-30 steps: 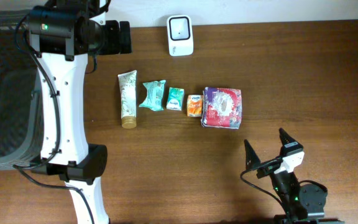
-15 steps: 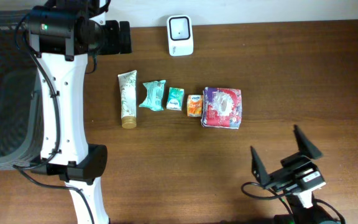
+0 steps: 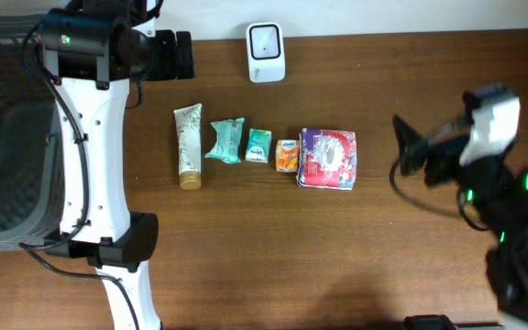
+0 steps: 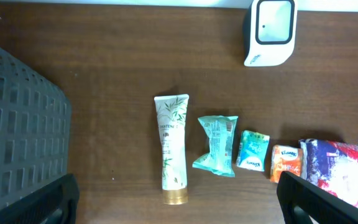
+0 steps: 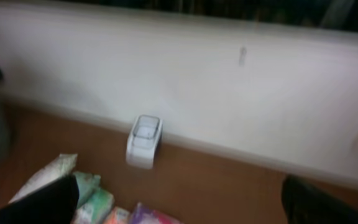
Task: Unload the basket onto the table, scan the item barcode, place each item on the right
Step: 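Raise the right arm and move its gripper toward the tissue box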
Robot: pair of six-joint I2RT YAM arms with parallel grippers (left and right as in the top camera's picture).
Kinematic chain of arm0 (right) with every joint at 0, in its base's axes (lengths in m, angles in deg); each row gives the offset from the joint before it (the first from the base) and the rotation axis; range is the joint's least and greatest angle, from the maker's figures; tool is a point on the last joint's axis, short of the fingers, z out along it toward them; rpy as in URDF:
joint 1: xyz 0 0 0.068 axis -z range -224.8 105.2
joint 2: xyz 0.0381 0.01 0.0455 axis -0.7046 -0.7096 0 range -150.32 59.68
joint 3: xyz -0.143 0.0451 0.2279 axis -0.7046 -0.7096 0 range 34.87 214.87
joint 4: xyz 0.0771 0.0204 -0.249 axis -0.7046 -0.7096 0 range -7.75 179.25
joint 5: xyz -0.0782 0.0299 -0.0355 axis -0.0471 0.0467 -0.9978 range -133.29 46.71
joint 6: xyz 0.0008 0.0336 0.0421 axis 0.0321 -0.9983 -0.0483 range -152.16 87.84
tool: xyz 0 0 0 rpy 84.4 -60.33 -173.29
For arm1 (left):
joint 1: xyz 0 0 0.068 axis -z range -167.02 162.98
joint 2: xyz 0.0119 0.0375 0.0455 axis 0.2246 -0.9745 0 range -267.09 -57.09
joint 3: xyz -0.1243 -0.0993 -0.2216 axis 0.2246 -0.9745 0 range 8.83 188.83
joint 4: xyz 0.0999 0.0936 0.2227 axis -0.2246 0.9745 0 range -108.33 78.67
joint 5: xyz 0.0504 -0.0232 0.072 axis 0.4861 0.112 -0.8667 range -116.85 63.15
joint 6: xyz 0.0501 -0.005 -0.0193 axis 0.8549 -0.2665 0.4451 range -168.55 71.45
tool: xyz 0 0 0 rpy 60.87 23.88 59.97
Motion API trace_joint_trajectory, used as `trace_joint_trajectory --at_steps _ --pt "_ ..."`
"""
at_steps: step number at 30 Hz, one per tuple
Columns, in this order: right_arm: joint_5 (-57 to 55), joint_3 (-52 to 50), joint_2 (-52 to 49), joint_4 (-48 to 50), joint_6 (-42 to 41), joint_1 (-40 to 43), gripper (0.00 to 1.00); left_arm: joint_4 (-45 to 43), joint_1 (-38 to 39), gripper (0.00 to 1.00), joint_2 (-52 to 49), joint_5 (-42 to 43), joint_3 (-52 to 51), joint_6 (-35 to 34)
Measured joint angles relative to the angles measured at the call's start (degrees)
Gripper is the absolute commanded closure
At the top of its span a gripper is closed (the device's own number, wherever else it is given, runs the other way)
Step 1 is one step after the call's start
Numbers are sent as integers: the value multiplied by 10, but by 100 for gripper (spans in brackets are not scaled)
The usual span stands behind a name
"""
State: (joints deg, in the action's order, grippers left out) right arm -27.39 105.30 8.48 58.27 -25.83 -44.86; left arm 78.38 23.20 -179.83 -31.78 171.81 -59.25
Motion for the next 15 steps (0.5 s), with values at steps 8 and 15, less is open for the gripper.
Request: trace_joint_trajectory --at_steps 8,15 --pt "108 207 -270 -279 9 0 1 0 0 1 0 0 0 0" --pt "135 208 -361 -295 3 0 1 0 0 1 0 0 0 0"
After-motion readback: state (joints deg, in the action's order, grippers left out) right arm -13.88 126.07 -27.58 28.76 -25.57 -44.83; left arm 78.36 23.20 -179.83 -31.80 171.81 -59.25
